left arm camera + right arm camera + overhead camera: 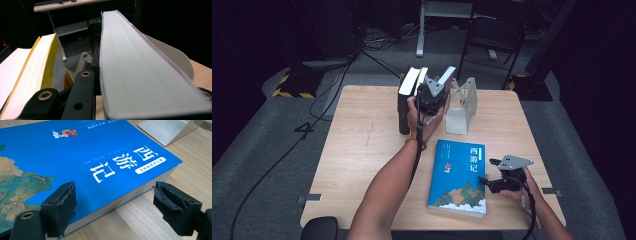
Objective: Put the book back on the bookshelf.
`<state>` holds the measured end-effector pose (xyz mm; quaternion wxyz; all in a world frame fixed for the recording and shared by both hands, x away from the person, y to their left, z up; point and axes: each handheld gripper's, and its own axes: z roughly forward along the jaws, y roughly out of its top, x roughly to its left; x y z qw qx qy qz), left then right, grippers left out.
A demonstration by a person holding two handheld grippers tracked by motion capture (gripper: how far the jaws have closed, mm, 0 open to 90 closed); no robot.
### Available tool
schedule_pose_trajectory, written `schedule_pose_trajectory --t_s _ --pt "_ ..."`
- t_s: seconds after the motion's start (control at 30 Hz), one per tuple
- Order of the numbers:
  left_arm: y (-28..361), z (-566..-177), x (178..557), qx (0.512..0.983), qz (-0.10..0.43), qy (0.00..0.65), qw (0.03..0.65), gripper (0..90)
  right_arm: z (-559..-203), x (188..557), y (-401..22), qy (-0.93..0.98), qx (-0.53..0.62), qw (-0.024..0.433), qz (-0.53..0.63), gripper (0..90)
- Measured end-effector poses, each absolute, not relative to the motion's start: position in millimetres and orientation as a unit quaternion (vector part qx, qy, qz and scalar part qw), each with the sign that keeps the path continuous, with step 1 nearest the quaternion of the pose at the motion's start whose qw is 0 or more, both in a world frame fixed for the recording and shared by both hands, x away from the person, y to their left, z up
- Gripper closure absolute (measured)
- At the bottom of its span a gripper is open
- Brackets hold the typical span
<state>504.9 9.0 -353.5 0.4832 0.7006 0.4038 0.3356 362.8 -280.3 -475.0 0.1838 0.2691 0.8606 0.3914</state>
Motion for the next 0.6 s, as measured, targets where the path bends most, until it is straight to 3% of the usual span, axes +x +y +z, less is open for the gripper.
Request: schedule_pose_trajectory --t_s 0.6 --pt "-4.8 -354.4 532.1 0.665 0.350 0.454 0.478 73.2 -475.8 362.5 -279.4 0.861 0.266 0.182 0.394 18.8"
